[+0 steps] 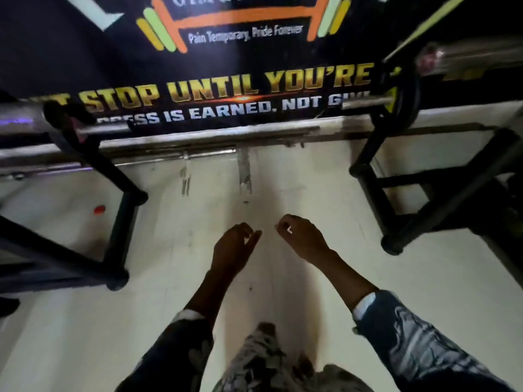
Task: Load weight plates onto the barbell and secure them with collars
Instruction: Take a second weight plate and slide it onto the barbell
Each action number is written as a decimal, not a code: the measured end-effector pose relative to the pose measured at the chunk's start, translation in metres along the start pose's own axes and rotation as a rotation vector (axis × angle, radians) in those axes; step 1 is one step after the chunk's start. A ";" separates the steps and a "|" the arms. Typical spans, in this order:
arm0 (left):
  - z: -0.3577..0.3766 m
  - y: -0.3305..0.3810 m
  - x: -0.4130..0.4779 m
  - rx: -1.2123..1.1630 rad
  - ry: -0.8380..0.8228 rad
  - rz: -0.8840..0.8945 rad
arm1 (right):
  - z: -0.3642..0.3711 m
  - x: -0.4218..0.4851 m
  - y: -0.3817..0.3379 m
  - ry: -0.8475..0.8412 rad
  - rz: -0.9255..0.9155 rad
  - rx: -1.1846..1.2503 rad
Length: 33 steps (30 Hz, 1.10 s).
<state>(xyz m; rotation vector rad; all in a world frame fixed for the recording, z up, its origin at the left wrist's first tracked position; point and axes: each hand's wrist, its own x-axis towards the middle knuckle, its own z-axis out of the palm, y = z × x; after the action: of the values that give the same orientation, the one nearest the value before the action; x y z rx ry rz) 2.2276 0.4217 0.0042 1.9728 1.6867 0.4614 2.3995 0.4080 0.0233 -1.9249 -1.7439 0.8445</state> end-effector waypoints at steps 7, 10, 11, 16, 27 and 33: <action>-0.015 -0.044 0.179 -0.057 0.088 -0.208 | -0.008 0.212 -0.029 -0.116 -0.145 -0.015; -0.038 -0.059 0.253 -0.091 0.124 -0.275 | -0.008 0.289 -0.050 -0.188 -0.179 -0.037; -0.049 -0.064 0.277 -0.103 0.151 -0.303 | -0.009 0.316 -0.061 -0.218 -0.204 -0.052; -0.097 -0.091 0.371 -0.155 0.286 -0.446 | -0.011 0.435 -0.114 -0.255 -0.339 -0.009; -0.169 -0.158 0.497 -0.185 0.603 -0.831 | 0.044 0.656 -0.226 -0.564 -0.629 -0.036; -0.191 -0.183 0.527 -0.260 0.791 -1.012 | 0.092 0.710 -0.294 -0.766 -0.788 -0.113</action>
<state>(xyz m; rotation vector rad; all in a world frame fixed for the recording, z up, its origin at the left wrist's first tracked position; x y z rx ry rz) 2.0650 0.9877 0.0218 0.5503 2.6138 1.0364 2.1453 1.1388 0.0344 -0.7878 -2.7286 1.2356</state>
